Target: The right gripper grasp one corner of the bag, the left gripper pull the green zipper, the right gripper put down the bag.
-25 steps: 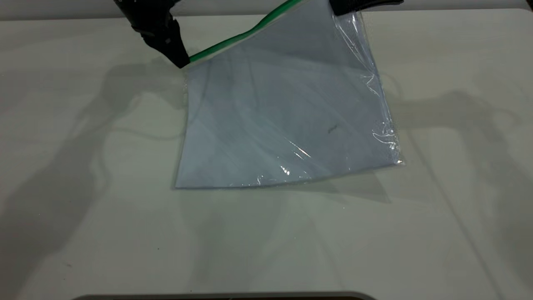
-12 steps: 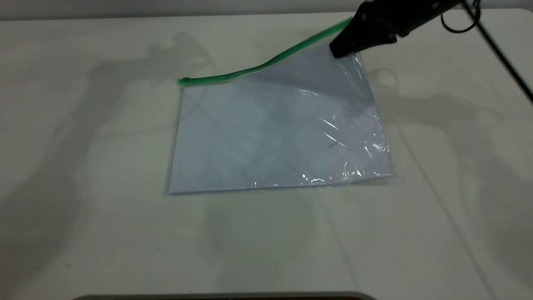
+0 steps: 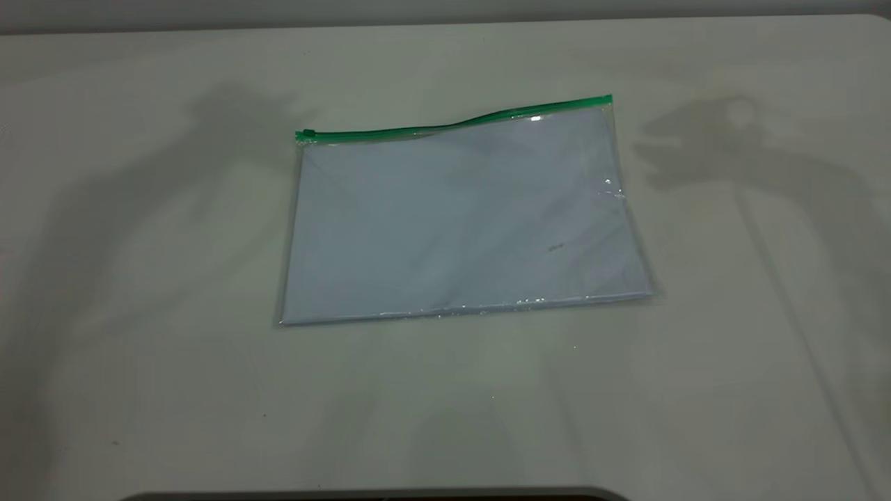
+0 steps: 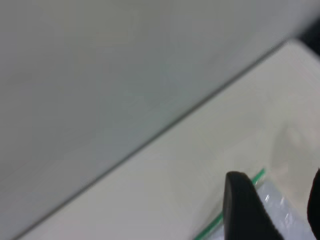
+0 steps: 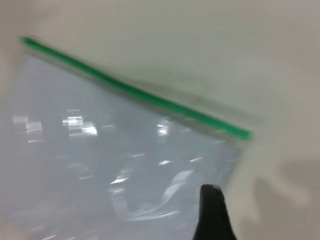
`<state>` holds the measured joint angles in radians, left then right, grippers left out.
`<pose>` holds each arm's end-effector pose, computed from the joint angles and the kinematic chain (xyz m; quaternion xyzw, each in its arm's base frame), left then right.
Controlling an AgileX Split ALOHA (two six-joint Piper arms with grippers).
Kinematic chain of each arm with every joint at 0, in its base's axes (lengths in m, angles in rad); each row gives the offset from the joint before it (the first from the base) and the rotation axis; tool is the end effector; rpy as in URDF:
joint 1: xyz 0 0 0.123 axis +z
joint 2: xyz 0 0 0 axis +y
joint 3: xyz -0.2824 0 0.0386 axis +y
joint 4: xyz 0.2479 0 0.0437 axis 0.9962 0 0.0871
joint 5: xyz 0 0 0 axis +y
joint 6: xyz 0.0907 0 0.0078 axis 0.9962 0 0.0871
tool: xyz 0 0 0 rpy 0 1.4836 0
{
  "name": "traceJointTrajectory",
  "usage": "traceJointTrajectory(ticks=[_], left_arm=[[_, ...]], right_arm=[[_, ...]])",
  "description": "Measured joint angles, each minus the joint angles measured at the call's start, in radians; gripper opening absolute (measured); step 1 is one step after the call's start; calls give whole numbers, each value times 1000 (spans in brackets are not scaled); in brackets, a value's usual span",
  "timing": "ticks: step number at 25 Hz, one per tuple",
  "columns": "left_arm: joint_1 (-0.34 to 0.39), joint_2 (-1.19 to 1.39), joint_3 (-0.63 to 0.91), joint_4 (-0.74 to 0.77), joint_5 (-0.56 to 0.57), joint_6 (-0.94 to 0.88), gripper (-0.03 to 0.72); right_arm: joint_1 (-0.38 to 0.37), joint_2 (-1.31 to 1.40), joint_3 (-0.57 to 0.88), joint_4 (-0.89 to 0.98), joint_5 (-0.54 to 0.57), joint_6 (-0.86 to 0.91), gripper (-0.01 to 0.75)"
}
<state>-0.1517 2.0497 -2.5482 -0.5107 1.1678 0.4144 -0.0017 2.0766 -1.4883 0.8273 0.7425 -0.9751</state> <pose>0.4201 -0.1057 0.4715 0.2600 0.8114 -0.1892 0.4881 0.4398 0.0446 0.1813 -0.2034 0.9145 0.2094 0.2801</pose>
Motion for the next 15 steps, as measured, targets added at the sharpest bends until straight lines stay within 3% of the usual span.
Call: traceJointTrajectory(ticks=[4, 8, 15], left_arm=[[0, -147, -1, -2, 0, -60, 358], [0, -292, 48, -5, 0, -93, 356], [0, -658, 486, 116, 1, -102, 356]], right_arm=[[20, -180, 0, -8, 248, 88, 542], [50, -365, 0, -17, 427, 163, 520], [54, -680, 4, -117, 489, 364, 516]])
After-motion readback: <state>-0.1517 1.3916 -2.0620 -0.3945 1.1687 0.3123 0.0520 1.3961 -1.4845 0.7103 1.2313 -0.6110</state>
